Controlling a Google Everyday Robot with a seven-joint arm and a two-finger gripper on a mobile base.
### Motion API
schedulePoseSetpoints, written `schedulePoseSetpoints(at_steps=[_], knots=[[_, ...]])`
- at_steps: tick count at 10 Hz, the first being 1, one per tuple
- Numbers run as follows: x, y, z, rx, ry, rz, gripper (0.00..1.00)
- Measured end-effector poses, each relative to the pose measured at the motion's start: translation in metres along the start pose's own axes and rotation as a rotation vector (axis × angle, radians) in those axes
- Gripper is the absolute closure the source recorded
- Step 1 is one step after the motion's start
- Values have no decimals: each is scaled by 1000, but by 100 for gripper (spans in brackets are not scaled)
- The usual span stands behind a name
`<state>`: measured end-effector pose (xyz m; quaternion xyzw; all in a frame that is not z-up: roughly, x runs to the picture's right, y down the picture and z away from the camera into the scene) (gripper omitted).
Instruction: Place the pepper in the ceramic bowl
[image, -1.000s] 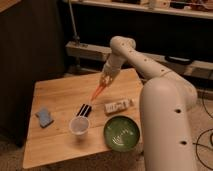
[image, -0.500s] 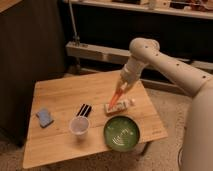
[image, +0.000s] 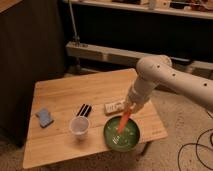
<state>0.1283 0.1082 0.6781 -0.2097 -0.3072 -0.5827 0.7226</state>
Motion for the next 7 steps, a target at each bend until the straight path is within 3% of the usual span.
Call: schedulePoseSetpoints(at_steps=[3, 7], knots=[[10, -17, 17, 5, -20, -10, 96], [7, -26, 28, -21, -35, -35, 52]])
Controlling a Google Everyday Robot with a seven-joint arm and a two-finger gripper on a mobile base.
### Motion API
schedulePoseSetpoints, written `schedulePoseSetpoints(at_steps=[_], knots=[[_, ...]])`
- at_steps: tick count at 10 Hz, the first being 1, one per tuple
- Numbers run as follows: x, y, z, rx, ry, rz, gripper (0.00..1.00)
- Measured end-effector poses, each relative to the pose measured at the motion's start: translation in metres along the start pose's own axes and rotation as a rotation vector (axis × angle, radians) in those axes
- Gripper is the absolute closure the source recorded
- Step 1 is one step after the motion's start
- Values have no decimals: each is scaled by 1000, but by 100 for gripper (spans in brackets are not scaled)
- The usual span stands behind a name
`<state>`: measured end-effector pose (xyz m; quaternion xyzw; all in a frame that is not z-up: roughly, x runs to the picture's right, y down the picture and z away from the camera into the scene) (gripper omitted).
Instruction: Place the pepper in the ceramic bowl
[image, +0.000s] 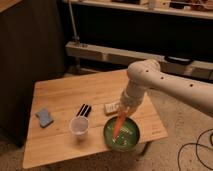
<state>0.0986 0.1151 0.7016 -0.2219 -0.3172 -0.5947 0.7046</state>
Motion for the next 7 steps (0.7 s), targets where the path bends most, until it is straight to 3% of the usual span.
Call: schedulePoseSetpoints(at_steps=[1, 2, 5, 7], knots=[[-3, 6, -1, -16, 6, 2, 40], [-4, 11, -1, -28, 10, 11, 35], [1, 11, 13, -46, -3, 29, 34], [7, 1, 15, -12, -17, 20, 34]])
